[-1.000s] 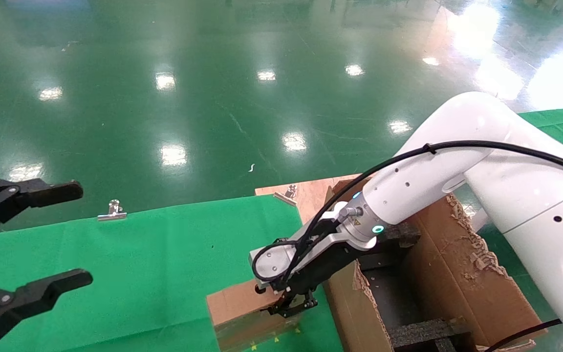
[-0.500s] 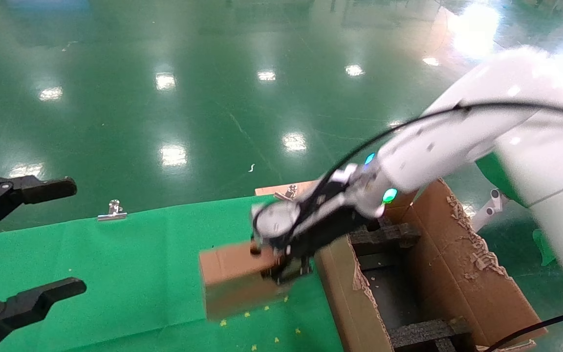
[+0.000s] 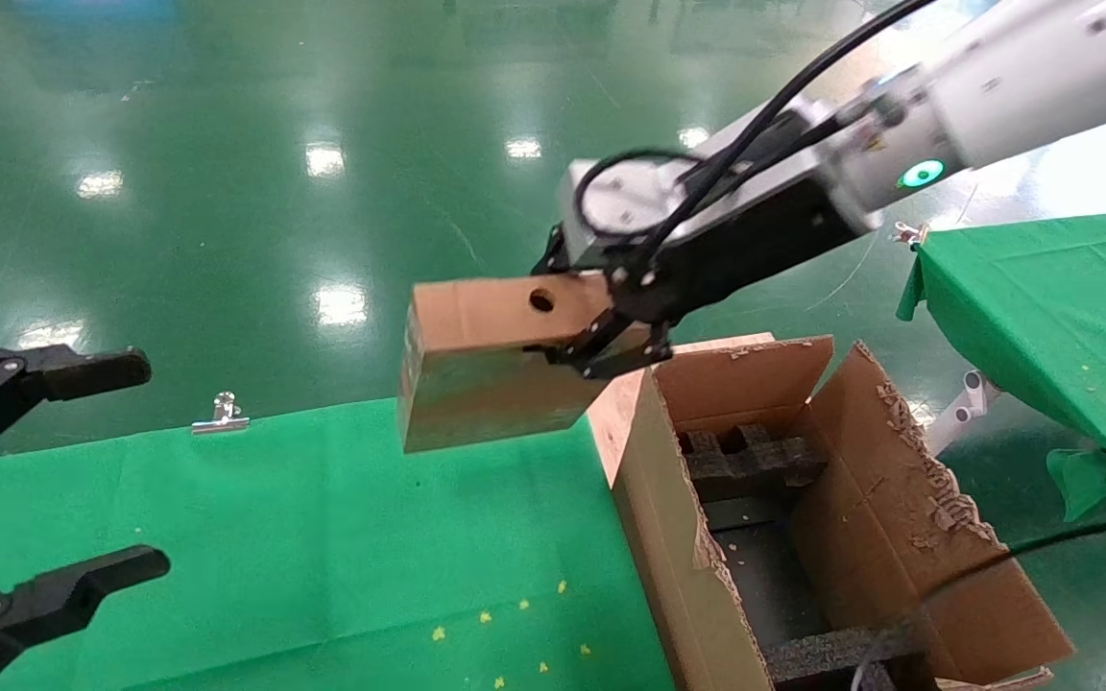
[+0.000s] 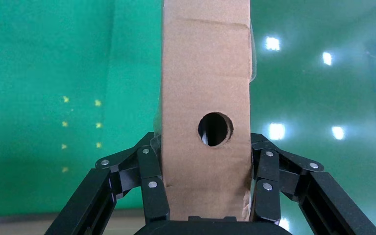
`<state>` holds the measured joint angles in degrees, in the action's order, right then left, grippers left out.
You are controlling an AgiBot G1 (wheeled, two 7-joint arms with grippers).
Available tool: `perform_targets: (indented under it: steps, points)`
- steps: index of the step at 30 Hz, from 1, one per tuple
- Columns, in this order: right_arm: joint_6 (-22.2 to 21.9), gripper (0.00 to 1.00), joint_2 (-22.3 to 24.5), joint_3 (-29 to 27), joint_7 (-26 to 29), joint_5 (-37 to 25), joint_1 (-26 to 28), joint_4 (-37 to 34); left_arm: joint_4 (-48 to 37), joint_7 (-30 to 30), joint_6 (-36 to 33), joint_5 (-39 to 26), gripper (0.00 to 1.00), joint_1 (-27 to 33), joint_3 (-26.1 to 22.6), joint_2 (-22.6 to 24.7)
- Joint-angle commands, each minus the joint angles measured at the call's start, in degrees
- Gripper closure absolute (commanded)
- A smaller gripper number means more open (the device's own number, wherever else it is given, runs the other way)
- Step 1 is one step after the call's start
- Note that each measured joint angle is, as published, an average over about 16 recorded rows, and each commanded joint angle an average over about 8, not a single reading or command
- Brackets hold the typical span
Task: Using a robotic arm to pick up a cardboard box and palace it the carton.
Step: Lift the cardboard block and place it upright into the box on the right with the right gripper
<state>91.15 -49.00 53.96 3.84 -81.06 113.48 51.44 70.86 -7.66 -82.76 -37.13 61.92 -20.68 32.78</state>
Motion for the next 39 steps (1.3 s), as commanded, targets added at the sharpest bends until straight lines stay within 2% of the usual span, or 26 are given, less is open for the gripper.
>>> perform_targets:
  steps: [1, 13, 20, 31, 39]
  points:
    - [-0.02, 1.00, 1.00, 1.32, 0.01, 1.59, 1.67, -0.59, 0.00, 0.00, 0.00, 0.00, 0.00, 0.00, 0.00, 0.00]
    - [-0.28, 1.00, 15.70, 8.65, 3.57, 2.57, 7.95, 2.05, 0.00, 0.00, 0.00, 0.00, 0.00, 0.00, 0.00, 0.00]
    - [-0.78, 1.00, 25.55, 11.59, 7.37, 3.03, 8.85, 6.08, 0.00, 0.00, 0.00, 0.00, 0.00, 0.00, 0.00, 0.00]
    - [-3.25, 1.00, 36.77, 15.46, 10.55, 3.86, 4.01, 10.70, 0.00, 0.00, 0.00, 0.00, 0.00, 0.00, 0.00, 0.00]
    - [-8.24, 1.00, 39.93, 18.27, 10.55, 6.51, -1.58, 11.78, 0.00, 0.00, 0.00, 0.02, 0.00, 0.00, 0.00, -0.01]
